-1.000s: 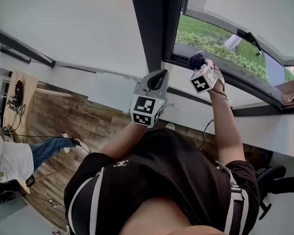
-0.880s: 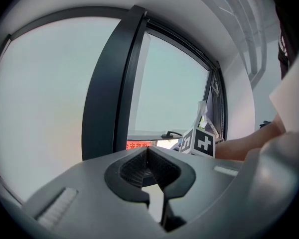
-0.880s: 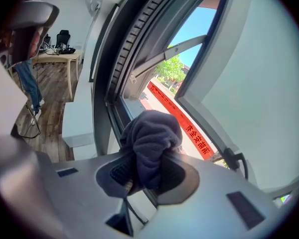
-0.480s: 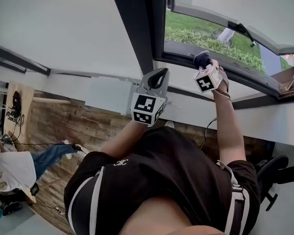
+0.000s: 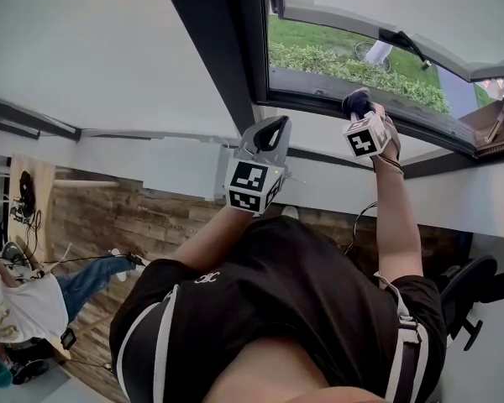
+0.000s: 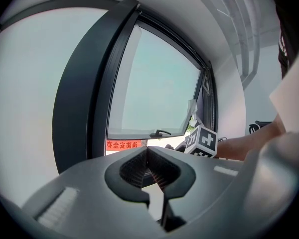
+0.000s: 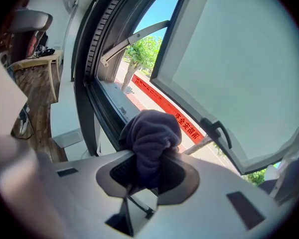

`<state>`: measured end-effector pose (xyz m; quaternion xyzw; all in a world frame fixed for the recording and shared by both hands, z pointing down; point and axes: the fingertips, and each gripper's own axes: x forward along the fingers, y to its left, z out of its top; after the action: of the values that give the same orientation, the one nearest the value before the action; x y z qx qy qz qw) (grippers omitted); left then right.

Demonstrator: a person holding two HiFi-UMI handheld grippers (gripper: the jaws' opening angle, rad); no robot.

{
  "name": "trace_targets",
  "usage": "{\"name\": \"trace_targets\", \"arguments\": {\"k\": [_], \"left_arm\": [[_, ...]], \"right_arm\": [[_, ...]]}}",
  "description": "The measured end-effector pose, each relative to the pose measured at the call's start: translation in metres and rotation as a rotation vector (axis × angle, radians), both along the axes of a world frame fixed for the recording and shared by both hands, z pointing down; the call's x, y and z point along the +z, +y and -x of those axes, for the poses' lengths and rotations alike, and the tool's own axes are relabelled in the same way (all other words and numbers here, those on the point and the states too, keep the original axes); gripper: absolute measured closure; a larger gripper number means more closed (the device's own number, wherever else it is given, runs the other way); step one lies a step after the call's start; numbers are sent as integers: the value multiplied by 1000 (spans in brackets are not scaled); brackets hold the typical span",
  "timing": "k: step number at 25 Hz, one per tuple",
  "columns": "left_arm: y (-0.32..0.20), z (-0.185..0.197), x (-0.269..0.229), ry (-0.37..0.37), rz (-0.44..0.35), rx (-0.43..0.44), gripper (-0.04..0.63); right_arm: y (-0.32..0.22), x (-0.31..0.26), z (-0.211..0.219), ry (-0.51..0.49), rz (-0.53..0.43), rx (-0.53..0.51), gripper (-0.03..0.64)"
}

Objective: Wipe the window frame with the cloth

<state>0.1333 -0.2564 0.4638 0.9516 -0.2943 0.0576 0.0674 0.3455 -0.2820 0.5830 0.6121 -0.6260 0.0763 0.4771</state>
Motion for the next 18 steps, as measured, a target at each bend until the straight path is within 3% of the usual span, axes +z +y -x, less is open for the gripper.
{"name": "trace_targets", "arguments": {"k": [18], "left_arm": [[-10, -7, 2, -2, 7, 22, 586]], "right_arm": [[19, -4, -42, 21, -7, 69, 518]]}}
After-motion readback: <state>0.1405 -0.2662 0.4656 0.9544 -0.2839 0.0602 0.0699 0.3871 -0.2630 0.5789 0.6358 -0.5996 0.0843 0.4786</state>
